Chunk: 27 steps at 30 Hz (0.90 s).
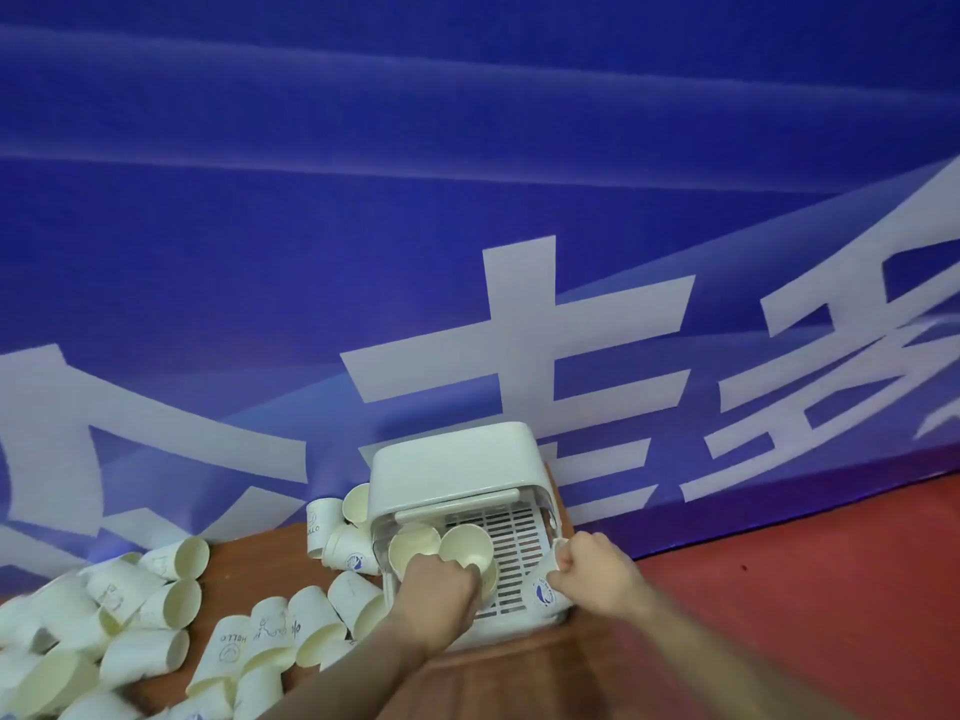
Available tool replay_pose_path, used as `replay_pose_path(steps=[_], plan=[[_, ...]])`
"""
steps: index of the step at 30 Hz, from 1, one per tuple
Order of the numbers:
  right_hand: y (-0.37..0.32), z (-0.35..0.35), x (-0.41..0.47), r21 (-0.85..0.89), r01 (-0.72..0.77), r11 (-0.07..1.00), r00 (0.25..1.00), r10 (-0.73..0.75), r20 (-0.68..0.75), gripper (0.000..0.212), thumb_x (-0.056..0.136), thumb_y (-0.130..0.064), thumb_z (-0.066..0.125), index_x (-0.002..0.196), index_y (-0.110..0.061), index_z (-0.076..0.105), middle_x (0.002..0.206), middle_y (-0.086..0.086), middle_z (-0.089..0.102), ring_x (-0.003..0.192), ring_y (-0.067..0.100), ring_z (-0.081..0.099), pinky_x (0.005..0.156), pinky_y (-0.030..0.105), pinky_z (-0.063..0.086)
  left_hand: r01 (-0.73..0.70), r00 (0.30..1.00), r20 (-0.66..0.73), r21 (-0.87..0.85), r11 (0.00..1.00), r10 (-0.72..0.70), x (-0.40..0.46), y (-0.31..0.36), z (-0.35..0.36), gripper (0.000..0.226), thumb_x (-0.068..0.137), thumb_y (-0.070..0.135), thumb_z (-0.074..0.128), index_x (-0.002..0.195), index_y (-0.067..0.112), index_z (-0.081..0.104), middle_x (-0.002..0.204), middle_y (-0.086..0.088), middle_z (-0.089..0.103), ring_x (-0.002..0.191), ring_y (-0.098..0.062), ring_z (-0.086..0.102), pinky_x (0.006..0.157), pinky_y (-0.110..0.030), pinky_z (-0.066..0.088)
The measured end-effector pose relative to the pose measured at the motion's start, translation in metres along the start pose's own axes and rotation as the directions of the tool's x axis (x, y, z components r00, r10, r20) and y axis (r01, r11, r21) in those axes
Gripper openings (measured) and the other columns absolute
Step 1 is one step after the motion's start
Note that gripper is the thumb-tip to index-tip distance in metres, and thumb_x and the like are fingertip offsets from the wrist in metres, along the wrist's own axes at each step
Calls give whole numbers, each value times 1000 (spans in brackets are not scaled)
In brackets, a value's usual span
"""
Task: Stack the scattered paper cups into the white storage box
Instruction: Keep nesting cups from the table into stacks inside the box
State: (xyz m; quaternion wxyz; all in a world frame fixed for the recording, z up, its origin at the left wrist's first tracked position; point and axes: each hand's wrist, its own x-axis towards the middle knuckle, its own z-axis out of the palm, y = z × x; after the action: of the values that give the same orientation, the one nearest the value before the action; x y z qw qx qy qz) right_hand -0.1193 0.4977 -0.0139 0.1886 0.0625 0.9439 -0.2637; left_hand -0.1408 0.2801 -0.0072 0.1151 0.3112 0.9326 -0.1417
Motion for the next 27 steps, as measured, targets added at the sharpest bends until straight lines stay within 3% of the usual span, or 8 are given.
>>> replay_pose_path(steps=[2, 4, 5, 7, 8, 10, 14, 27], plan=[[3, 3, 3, -2, -5, 1000, 1000, 5, 15, 34, 77, -32, 58, 56, -16, 36, 63, -4, 44, 66, 22, 46, 59, 29, 37, -23, 998, 53, 49, 999, 20, 4, -1, 14, 25, 67, 36, 66, 52, 20, 56, 41, -2, 54, 32, -23, 52, 41, -23, 25], [5, 5, 5, 4, -4, 1000, 1000, 4, 13, 35, 77, -32, 58, 57, -15, 34, 62, -4, 44, 65, 22, 44, 54, 29, 35, -14, 999, 53, 77, 997, 10, 12, -1, 27, 31, 53, 39, 76, 47, 21, 52, 36, -1, 48, 27, -21, 46, 40, -23, 18], [5, 6, 6, 5, 2, 1000, 1000, -2, 8, 36, 77, -31, 58, 57, -15, 34, 62, -3, 44, 64, 21, 44, 52, 28, 34, -36, 998, 61, 113, 993, 30, 12, 2, 25, 28, 54, 37, 78, 50, 21, 56, 40, -2, 53, 32, -22, 51, 43, -25, 19], [5, 6, 8, 1, 16, 1000, 1000, -16, -3, 36, 78, -30, 59, 56, -14, 34, 60, -3, 43, 63, 22, 44, 51, 29, 33, -78, 994, 89, 112, 991, 68, 13, 6, 22, 15, 80, 30, 63, 77, 16, 66, 70, -12, 68, 61, -30, 66, 55, -31, 28], [5, 5, 9, -3, 25, 1000, 1000, -25, -10, 36, 78, -30, 59, 56, -14, 35, 58, -2, 43, 62, 21, 45, 51, 30, 33, -68, 995, 75, 113, 991, 60, 15, 9, 23, 23, 92, 27, 49, 92, 12, 66, 87, -16, 70, 78, -35, 67, 62, -34, 30], [4, 3, 10, -16, 44, 999, 999, -44, -18, 36, 79, -29, 59, 56, -14, 36, 57, -3, 43, 61, 21, 45, 51, 29, 32, -23, 998, 53, 102, 995, 18, 21, 8, 27, 35, 100, 28, 35, 104, 10, 64, 103, -18, 68, 92, -36, 65, 68, -35, 30], [3, -1, 10, -36, 63, 997, 998, -64, -22, 36, 82, -29, 60, 57, -15, 38, 61, -4, 46, 64, 21, 47, 56, 28, 34, 17, 1000, 13, 64, 998, -18, 18, 10, 23, 44, 101, 39, 28, 108, 13, 63, 106, -16, 67, 93, -35, 64, 68, -35, 30], [-30, -3, -16, -153, 202, 967, 975, -214, -65, 39, 87, -34, 56, 57, -18, 38, 65, -3, 47, 67, 24, 48, 61, 28, 35, 64, 994, -91, 43, 997, -60, -10, -13, 23, 39, 96, 39, 31, 102, 15, 62, 99, -12, 69, 89, -35, 65, 66, -34, 32]])
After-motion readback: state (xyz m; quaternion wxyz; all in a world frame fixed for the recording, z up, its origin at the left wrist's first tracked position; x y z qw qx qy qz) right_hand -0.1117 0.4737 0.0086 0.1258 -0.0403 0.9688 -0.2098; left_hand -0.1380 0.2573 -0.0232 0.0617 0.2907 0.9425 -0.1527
